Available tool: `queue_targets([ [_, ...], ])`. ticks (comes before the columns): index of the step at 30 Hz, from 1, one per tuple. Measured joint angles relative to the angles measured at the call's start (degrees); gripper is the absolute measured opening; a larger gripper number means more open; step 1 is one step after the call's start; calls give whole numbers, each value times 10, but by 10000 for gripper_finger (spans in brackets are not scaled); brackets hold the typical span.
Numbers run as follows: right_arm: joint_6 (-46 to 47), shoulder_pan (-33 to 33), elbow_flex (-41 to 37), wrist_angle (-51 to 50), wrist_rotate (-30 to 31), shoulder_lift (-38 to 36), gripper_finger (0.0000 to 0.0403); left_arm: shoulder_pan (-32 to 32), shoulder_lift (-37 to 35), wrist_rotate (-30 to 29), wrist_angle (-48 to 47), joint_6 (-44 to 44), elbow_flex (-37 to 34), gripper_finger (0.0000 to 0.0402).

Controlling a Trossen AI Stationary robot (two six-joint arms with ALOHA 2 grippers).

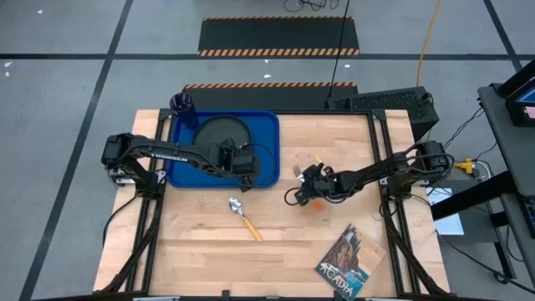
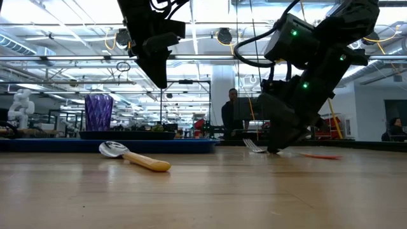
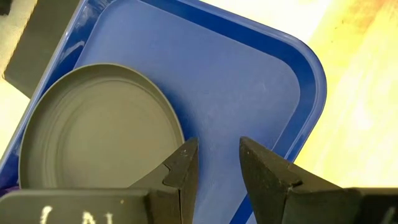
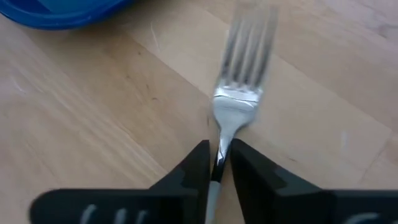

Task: Pick and place plate/cup/fork/spoon on tray
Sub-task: Put the orange fork on the blue tray beside the black plate

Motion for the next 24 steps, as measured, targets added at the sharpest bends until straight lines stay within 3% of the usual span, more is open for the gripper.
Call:
queue_targets([
  [5,-11,0,0,-1,-8,-2,8,0,0,0,0,0,0,120],
  [12,-37,-1,-2,0,-45,-46,9,0,0,0,0,0,0,120],
  [16,-64,-8,-2,19,-35,-86,4,0,0,0,-2,8,1,120],
  [24,-139,-43,-1,176,-46,-109,4,-23,-46,-72,-51,-16,20,120],
])
